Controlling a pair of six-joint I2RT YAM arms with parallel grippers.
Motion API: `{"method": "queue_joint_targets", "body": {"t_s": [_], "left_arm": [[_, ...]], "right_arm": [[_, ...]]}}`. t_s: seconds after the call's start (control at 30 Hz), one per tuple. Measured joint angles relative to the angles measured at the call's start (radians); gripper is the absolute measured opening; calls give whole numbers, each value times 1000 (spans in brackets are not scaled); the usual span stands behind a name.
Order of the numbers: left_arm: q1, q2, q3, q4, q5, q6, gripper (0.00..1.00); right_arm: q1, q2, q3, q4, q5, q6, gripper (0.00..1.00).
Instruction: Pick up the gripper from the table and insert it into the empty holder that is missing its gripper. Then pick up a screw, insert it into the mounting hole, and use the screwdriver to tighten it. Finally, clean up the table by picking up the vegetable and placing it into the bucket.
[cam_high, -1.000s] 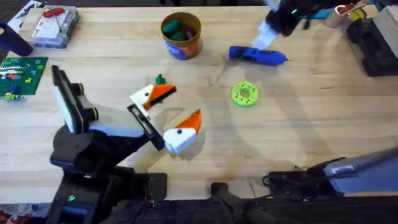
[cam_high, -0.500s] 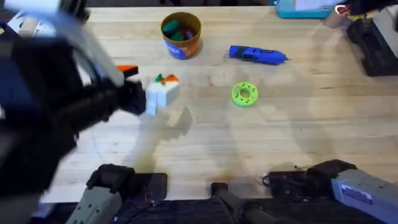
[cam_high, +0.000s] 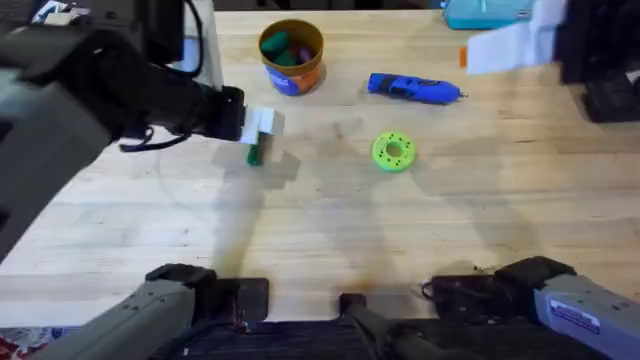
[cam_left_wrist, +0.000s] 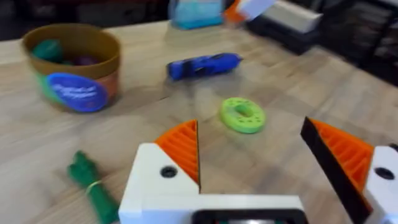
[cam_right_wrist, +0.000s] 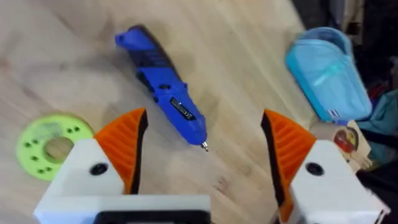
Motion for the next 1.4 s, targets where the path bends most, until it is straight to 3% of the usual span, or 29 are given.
{"method": "queue_joint_targets", "body": {"t_s": [0.23, 0.53, 1.4], "left_arm": [[34, 222, 2, 43, -21, 0, 986], [37, 425, 2, 121, -22, 0, 986], [37, 435, 2, 128, -18, 0, 986]], "right_arm": [[0, 2, -64, -5, -16, 3, 994], [0, 2, -64, -3, -19, 3, 995], [0, 2, -65, -3, -19, 3, 995]]}}
